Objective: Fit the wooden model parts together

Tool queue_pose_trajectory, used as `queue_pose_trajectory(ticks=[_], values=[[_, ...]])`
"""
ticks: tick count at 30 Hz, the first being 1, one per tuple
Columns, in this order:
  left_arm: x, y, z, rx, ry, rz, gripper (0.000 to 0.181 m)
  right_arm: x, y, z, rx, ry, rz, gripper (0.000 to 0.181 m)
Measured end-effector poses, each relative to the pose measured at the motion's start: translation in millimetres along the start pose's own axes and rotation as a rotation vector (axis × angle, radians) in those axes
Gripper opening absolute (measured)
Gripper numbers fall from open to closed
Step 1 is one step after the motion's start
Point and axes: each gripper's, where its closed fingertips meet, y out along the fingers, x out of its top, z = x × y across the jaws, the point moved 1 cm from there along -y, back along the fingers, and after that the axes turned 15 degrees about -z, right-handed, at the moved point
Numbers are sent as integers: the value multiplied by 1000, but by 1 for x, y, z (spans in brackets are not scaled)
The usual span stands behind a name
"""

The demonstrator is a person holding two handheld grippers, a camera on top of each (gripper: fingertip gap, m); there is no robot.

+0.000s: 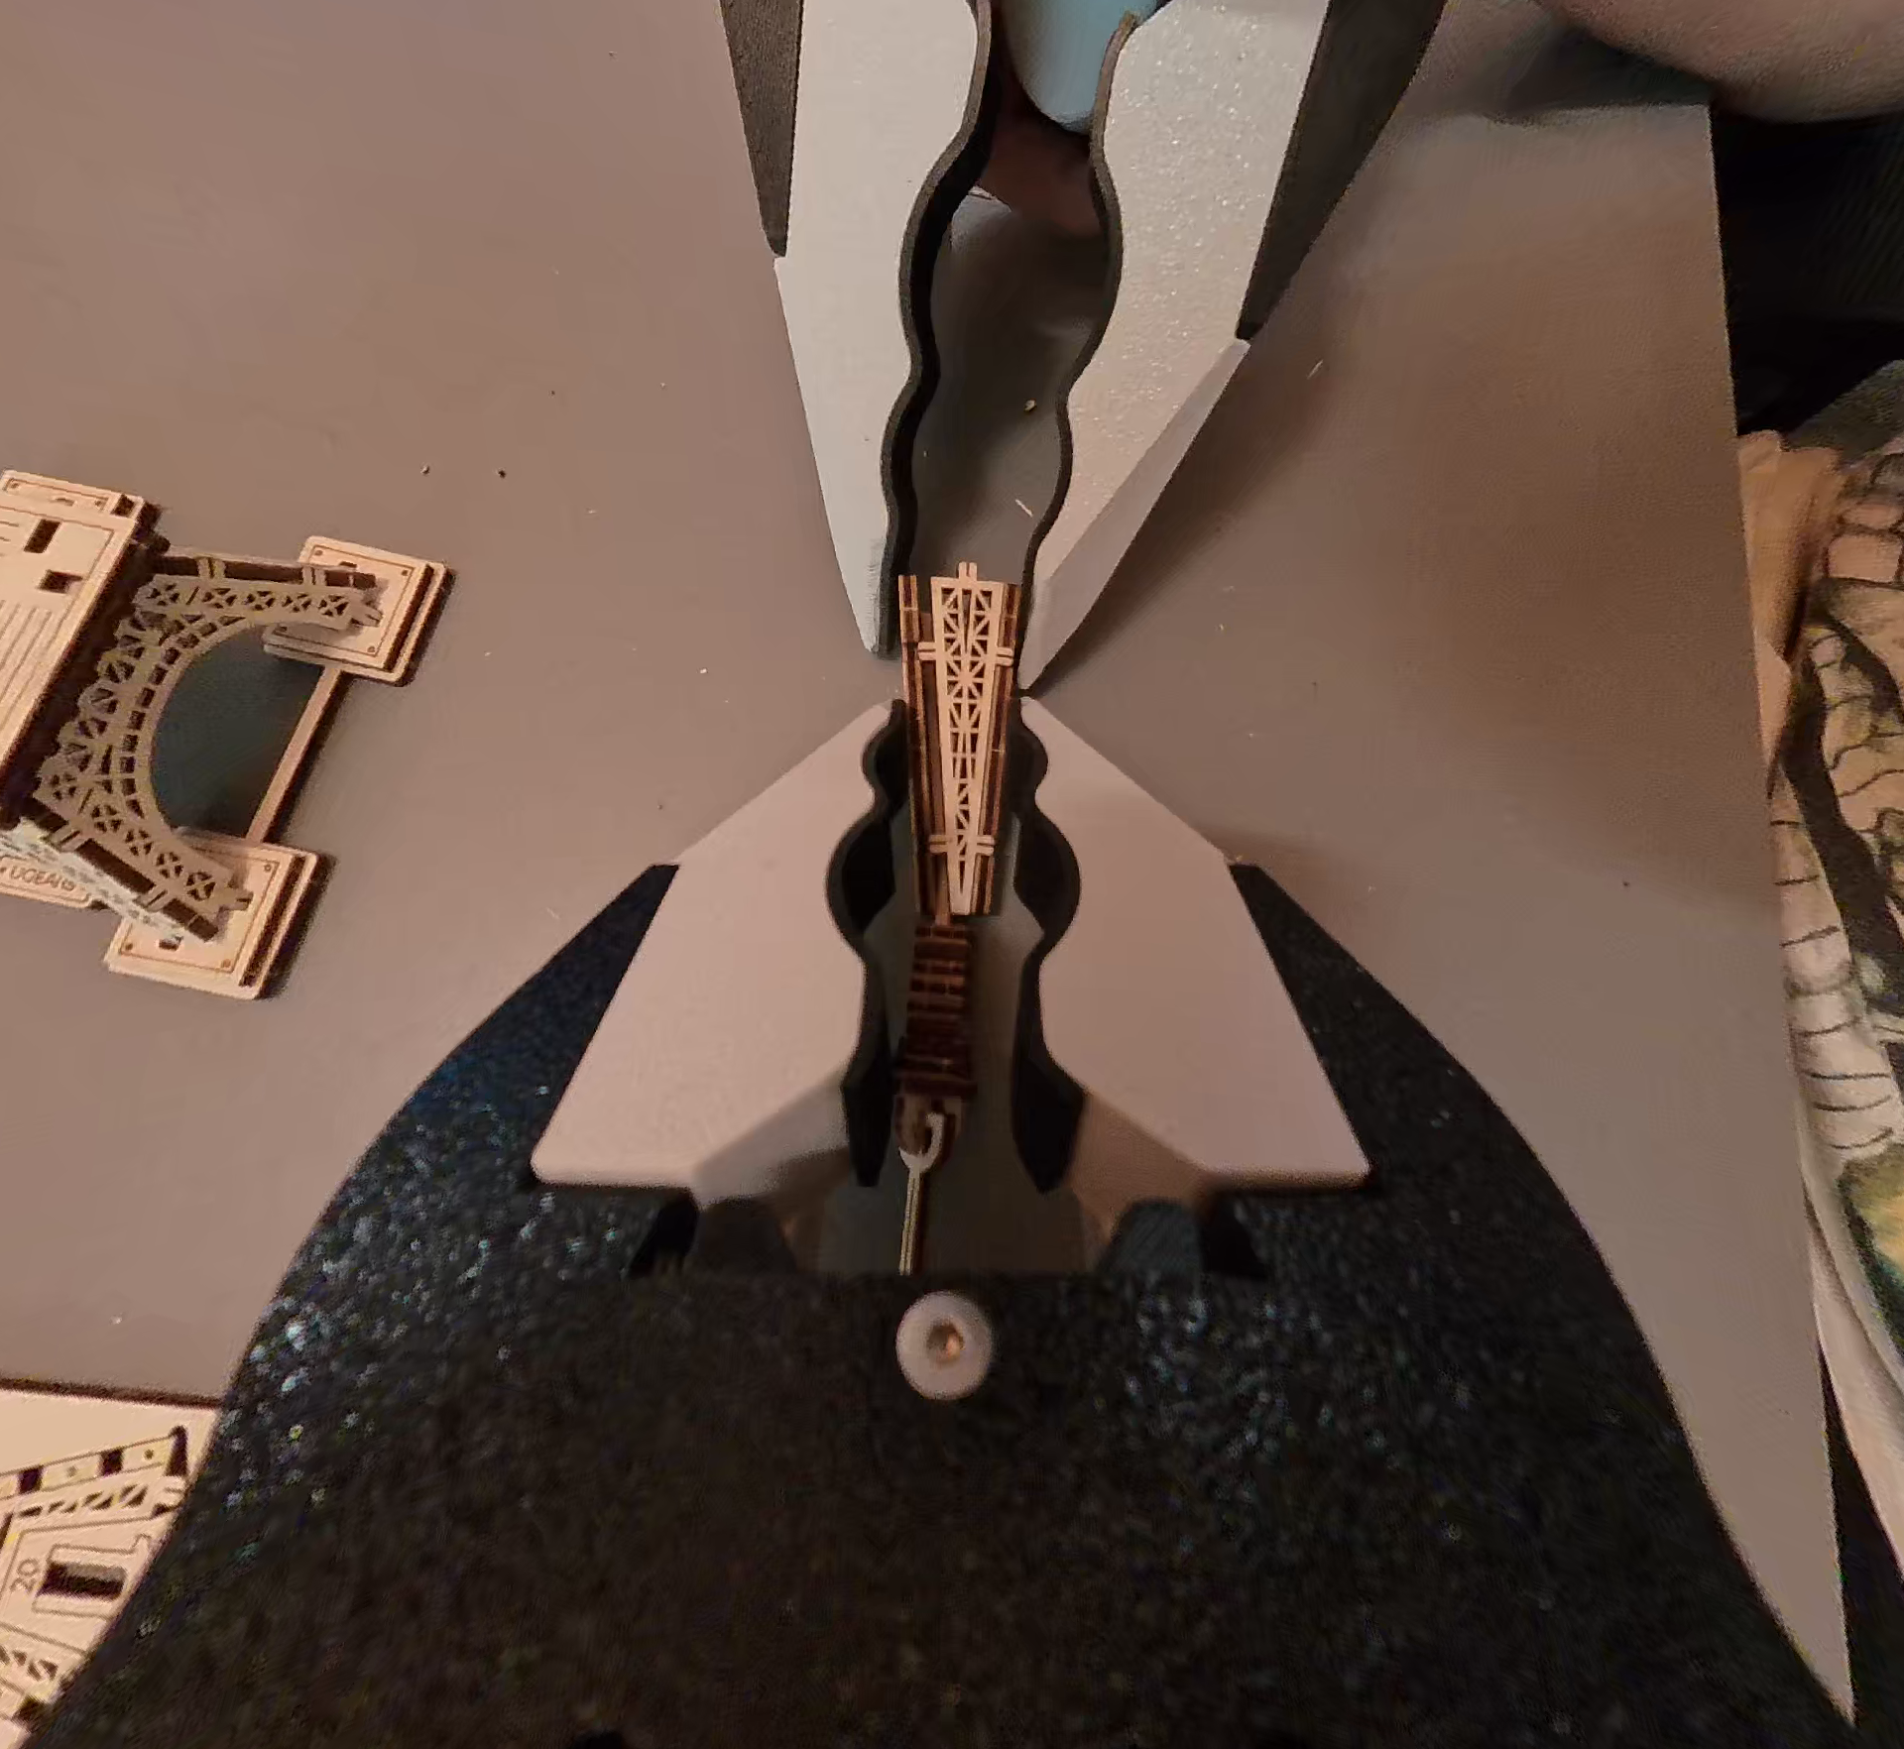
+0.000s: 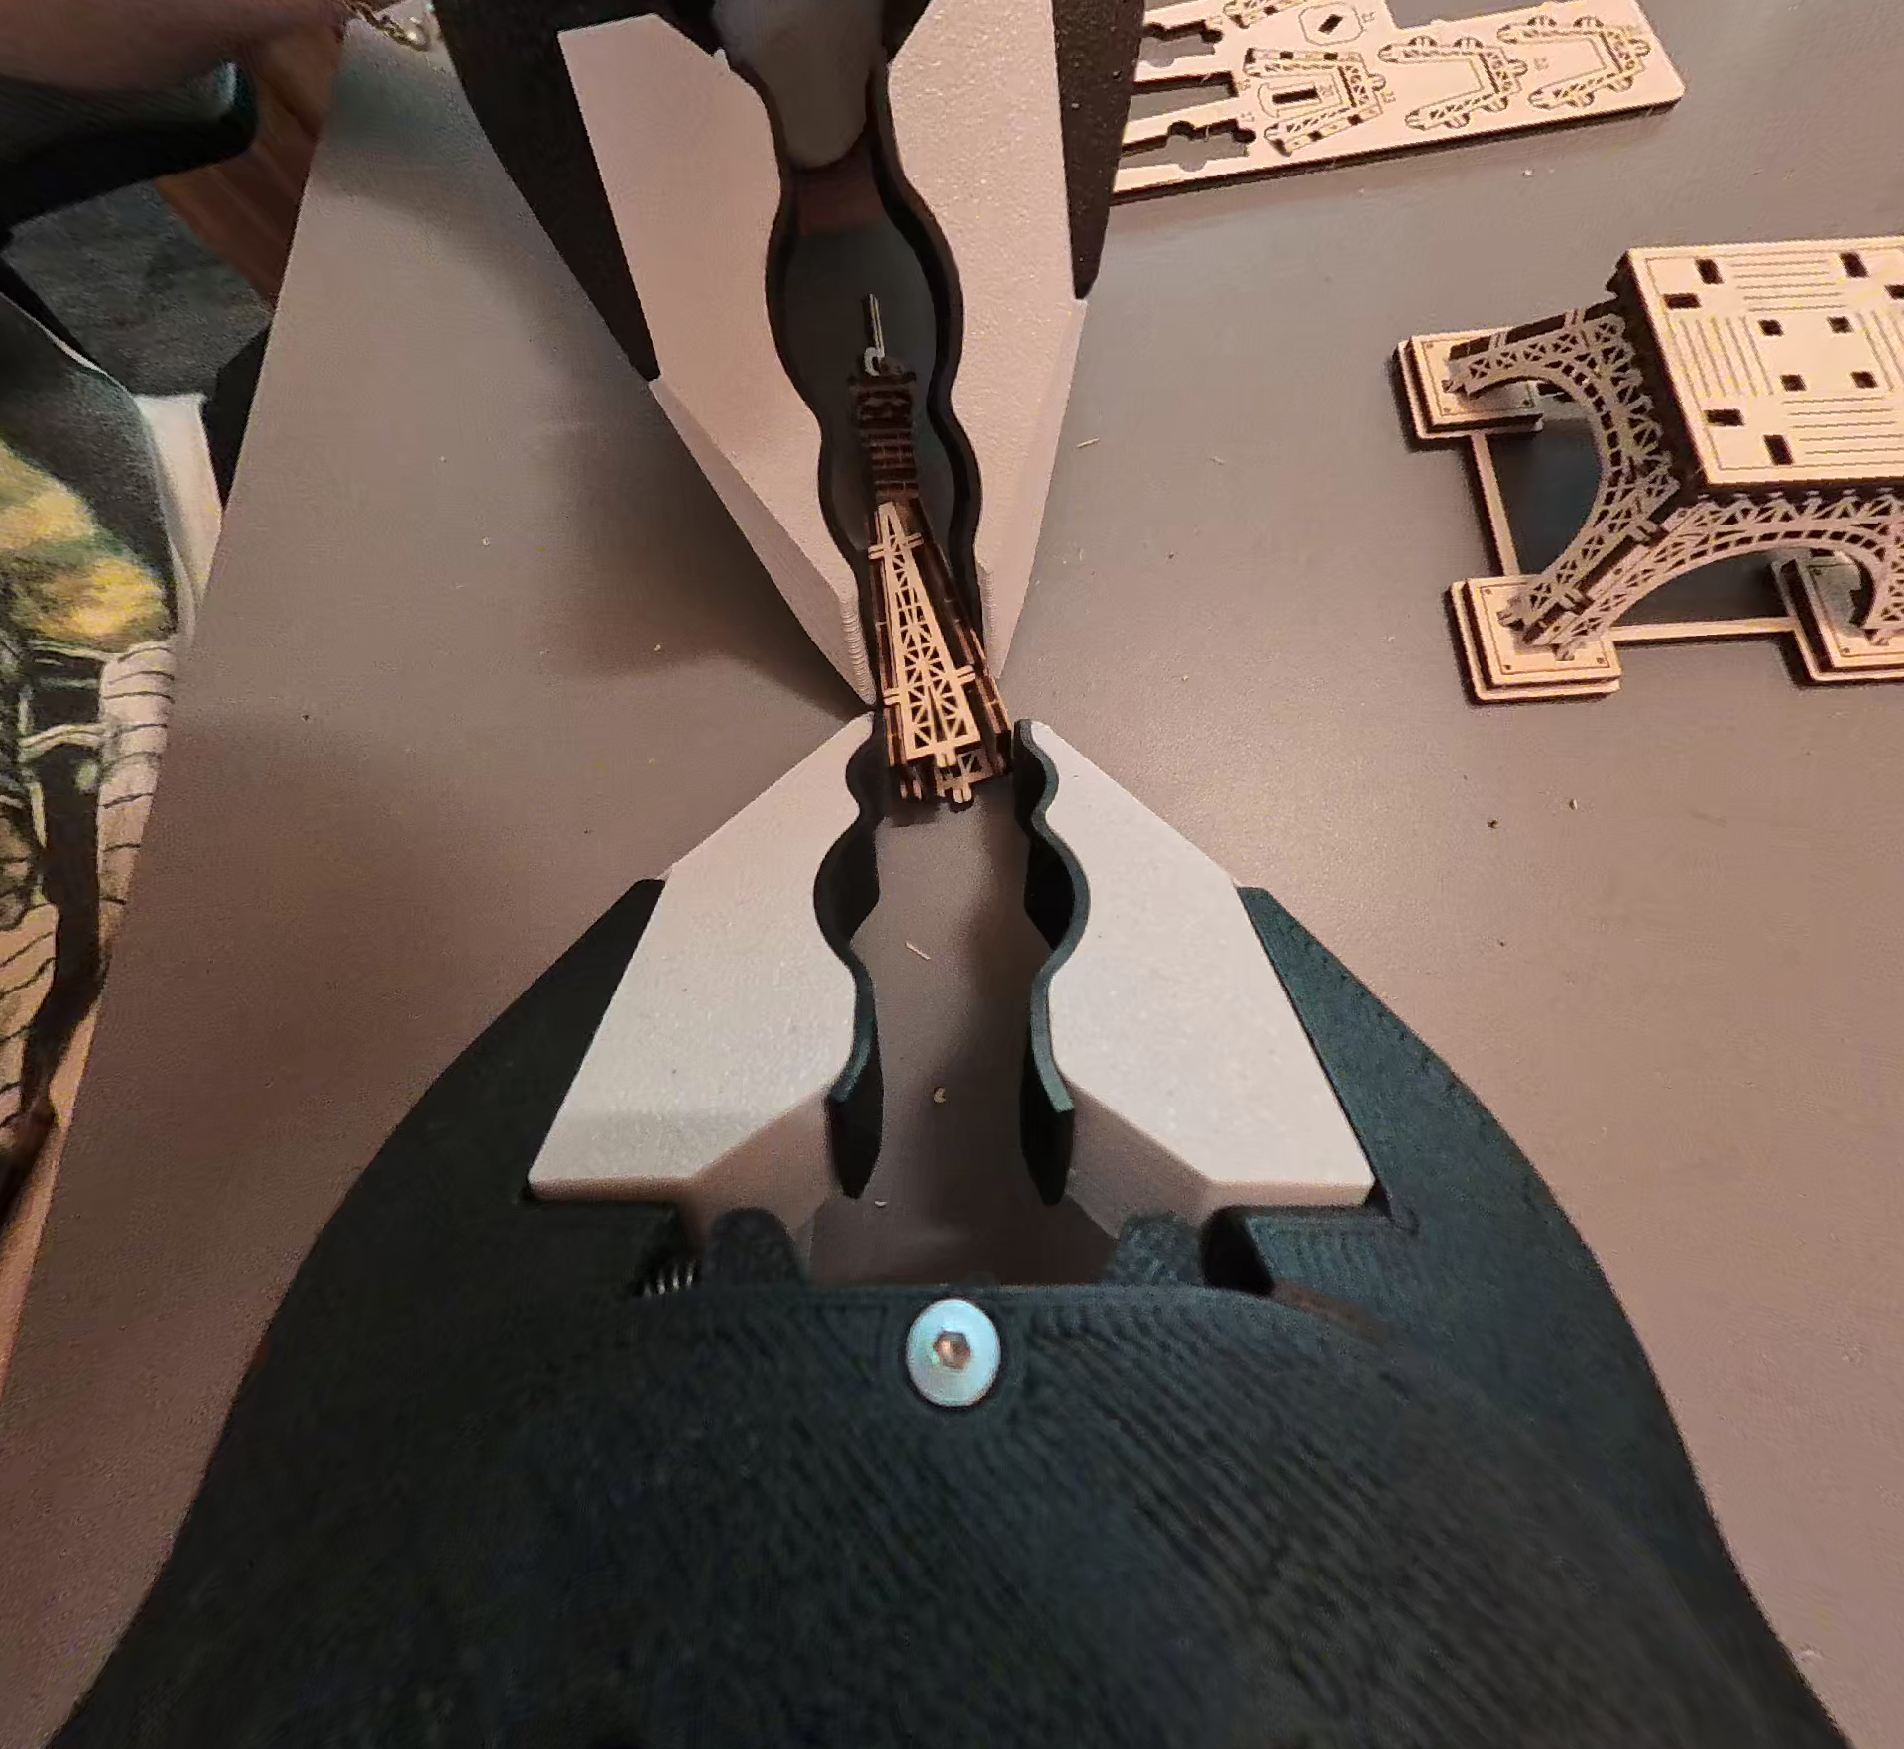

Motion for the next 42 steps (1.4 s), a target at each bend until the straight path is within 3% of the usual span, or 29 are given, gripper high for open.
queue_pose_trajectory(ticks=[5, 13, 20, 32, 35, 42], values=[[0, 1, 0, -1, 3, 0, 17, 8, -2, -2, -8, 9, -52, 27], [1, 1, -2, -22, -14, 2, 17, 13, -3, 3, 20, -26, -85, 19], [5, 3, -1, 11, 148, 57, 17, 14, -2, 4, 15, -57, -86, 18], [4, 3, -2, -14, 138, 40, 17, 14, -4, 5, 21, -100, -91, 18], [4, 3, -2, -21, 134, 33, 17, 14, -7, 9, 43, -121, -102, 26], [4, 3, -1, -35, 133, 29, 17, 13, -6, 5, 9, -164, -91, 19]])
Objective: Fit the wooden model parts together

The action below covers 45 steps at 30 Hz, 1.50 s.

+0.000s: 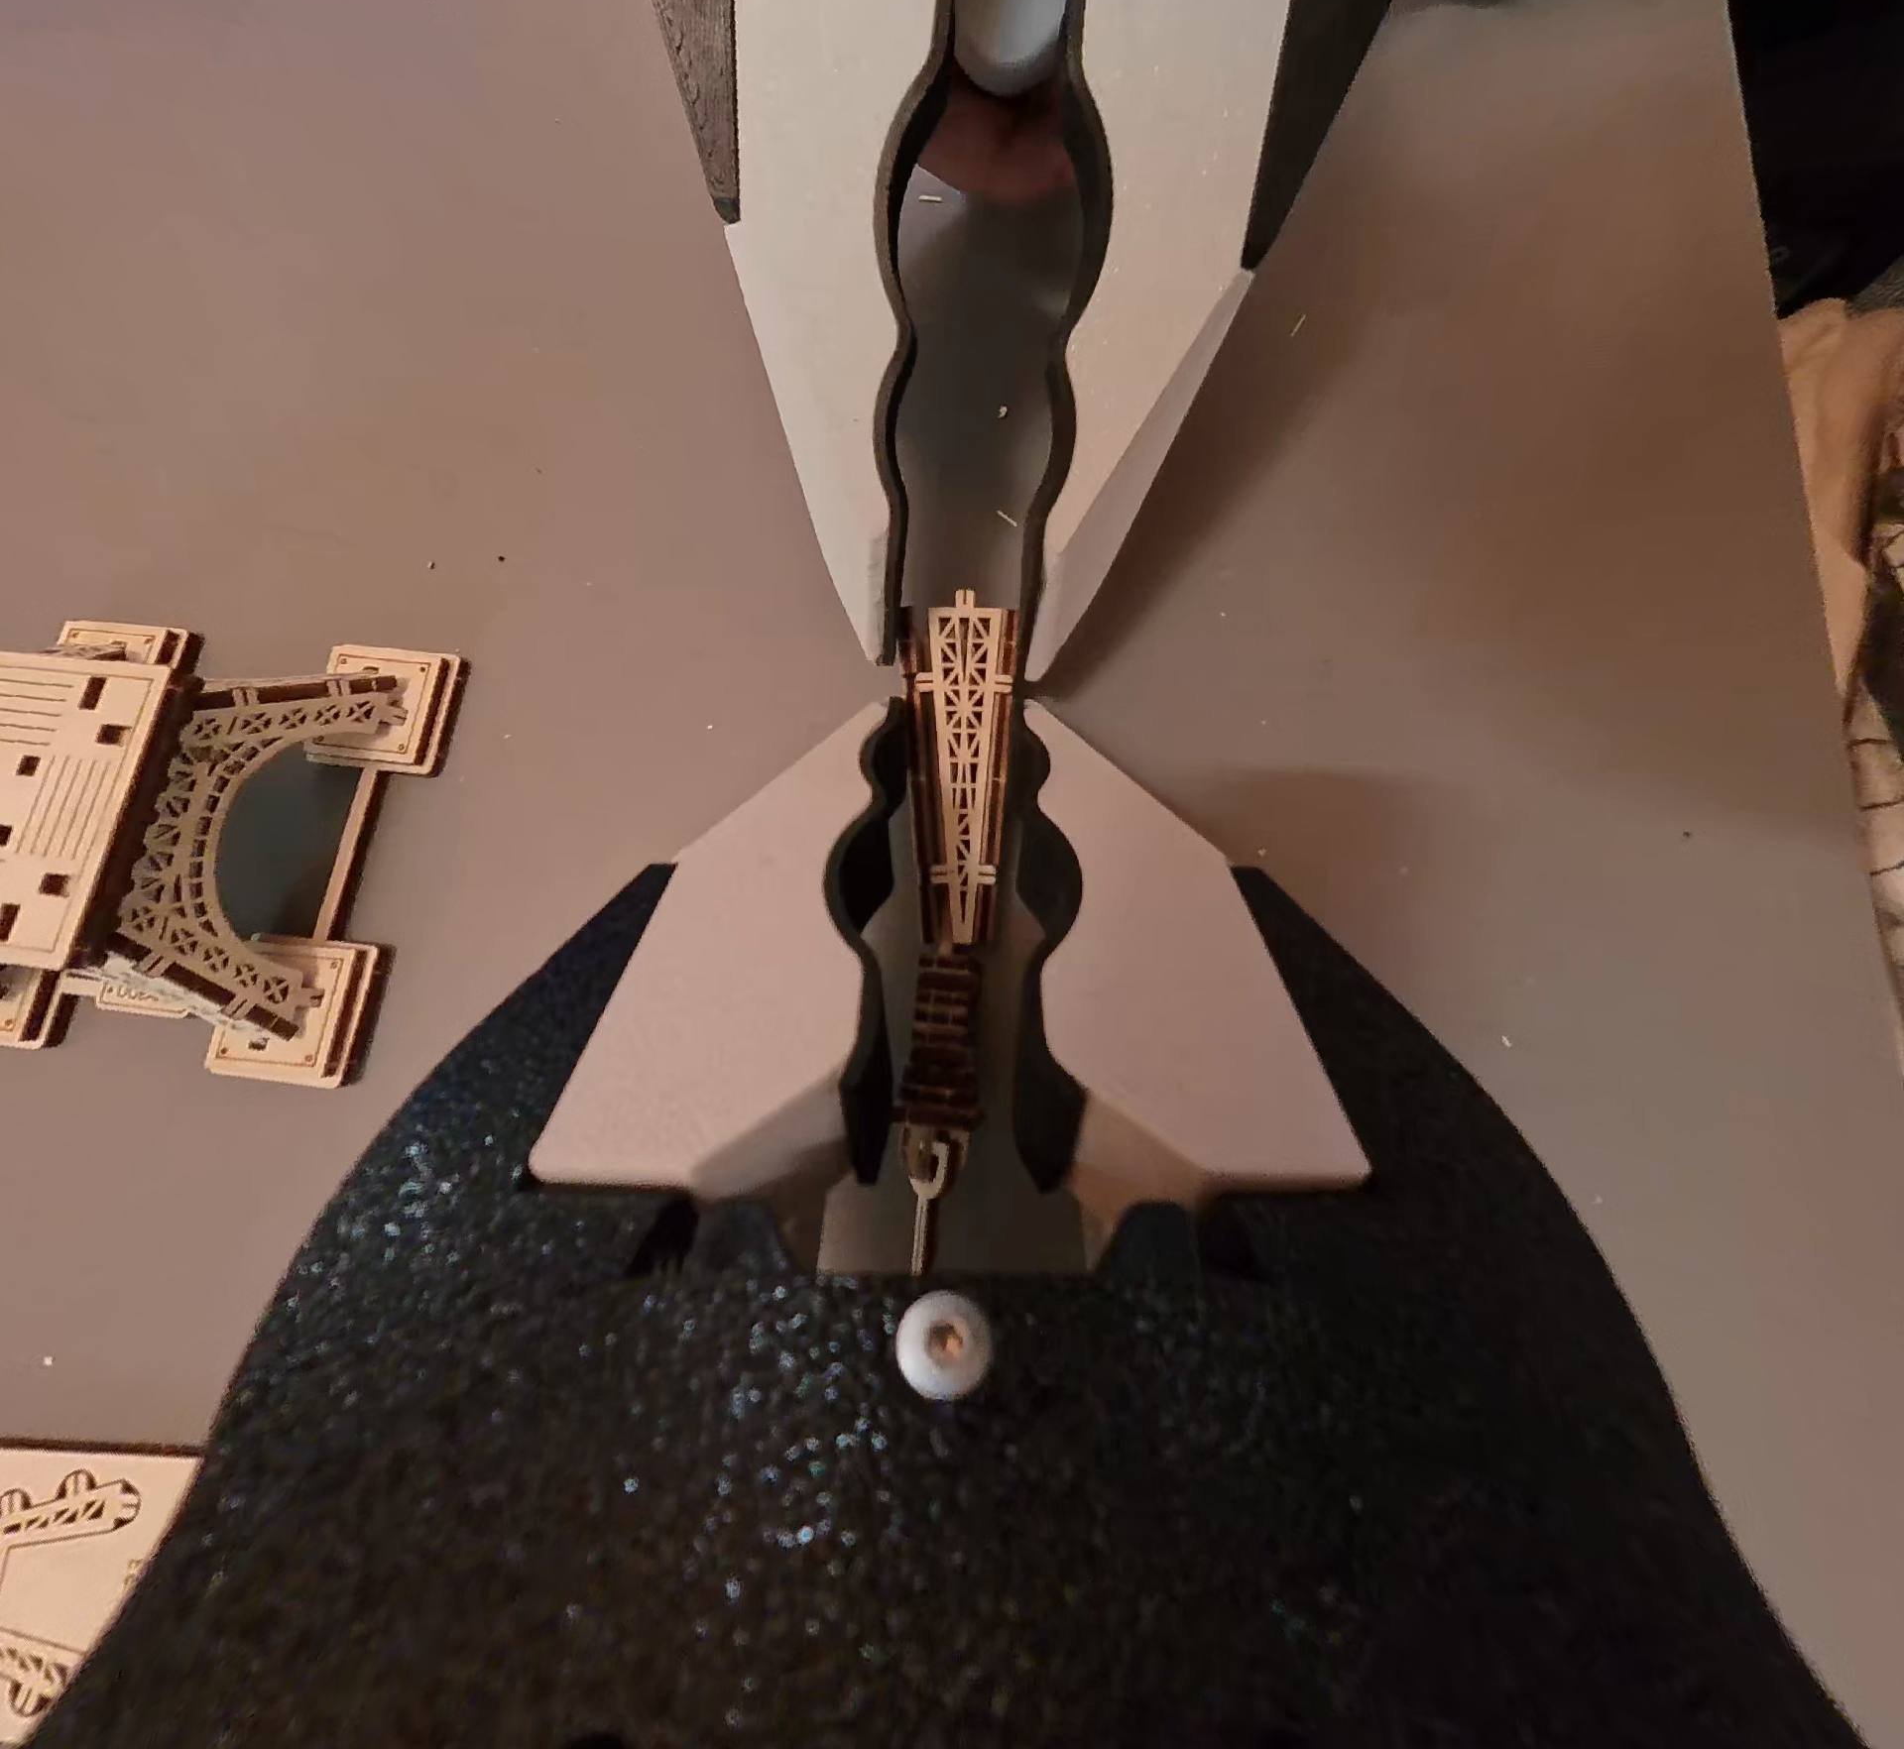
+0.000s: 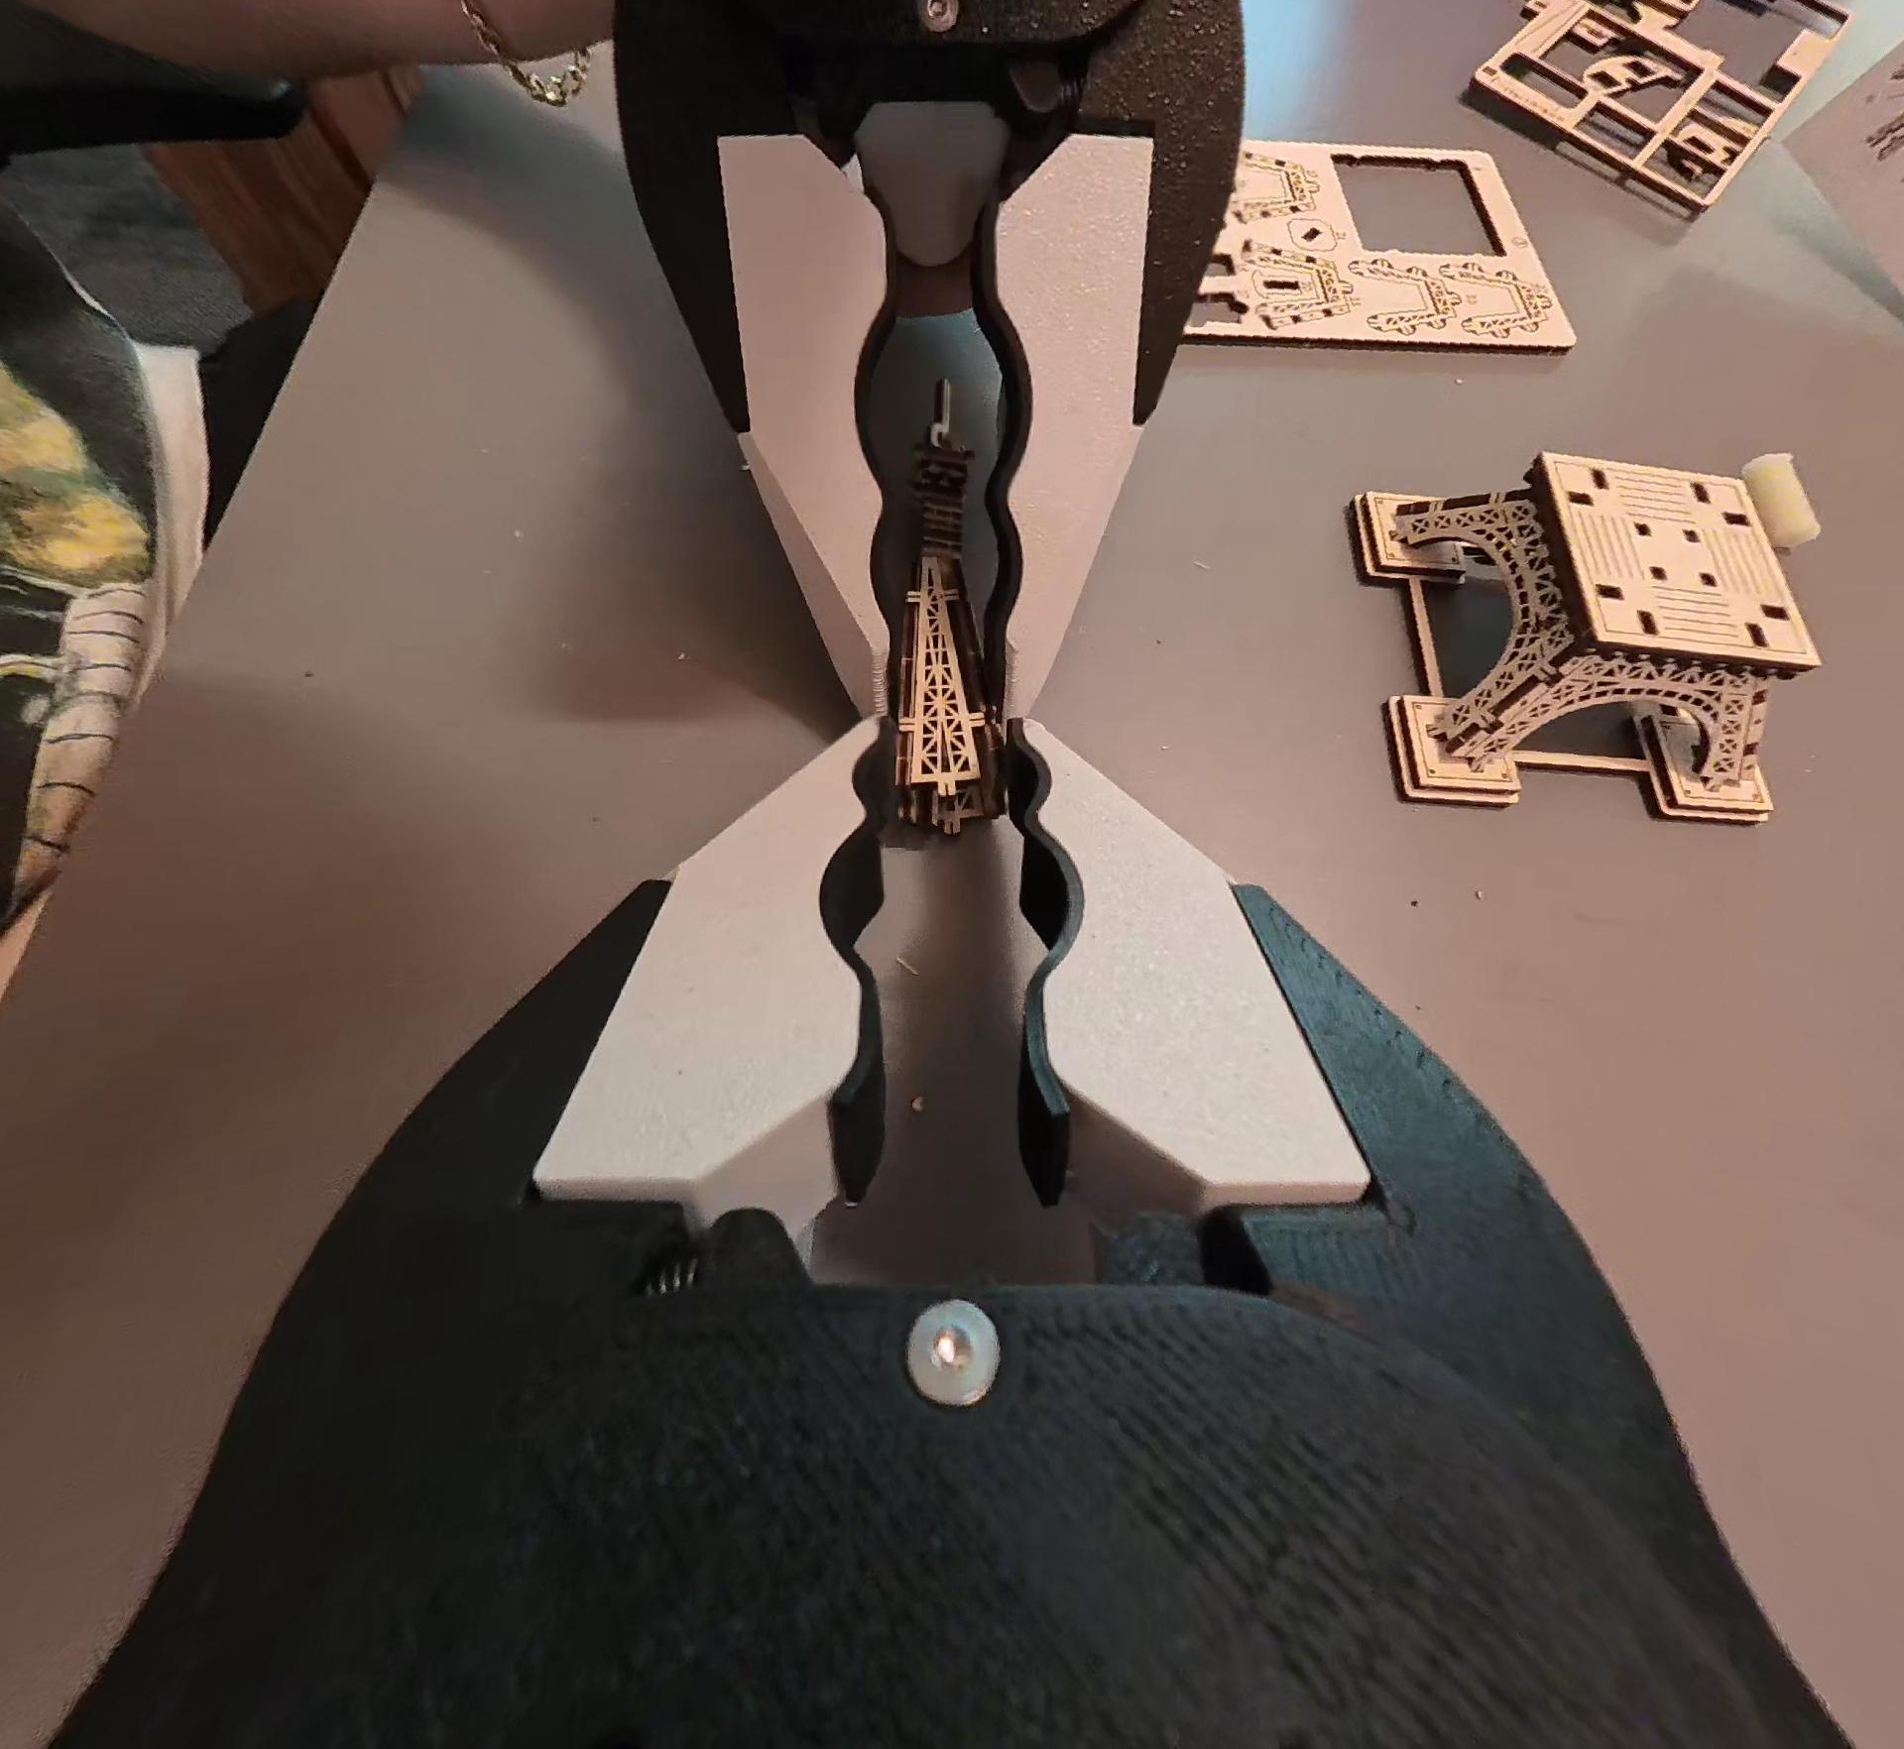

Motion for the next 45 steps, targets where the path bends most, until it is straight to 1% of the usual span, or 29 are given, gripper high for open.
queue_pose_trajectory(ticks=[7, 17, 25, 45], values=[[0, 0, 0, -13, -5, -2, 17, 0, 1, 0, 9, -19, -3, 17], [-1, 0, 0, -28, -6, 9, 17, 0, 2, -1, 6, -7, -1, 16], [-1, 0, 1, -27, -8, -13, 17, -1, 3, -1, 7, 6, 0, 16], [-2, 1, 2, -42, 2, -14, 16, -1, 5, -2, 10, 32, 6, 15]])
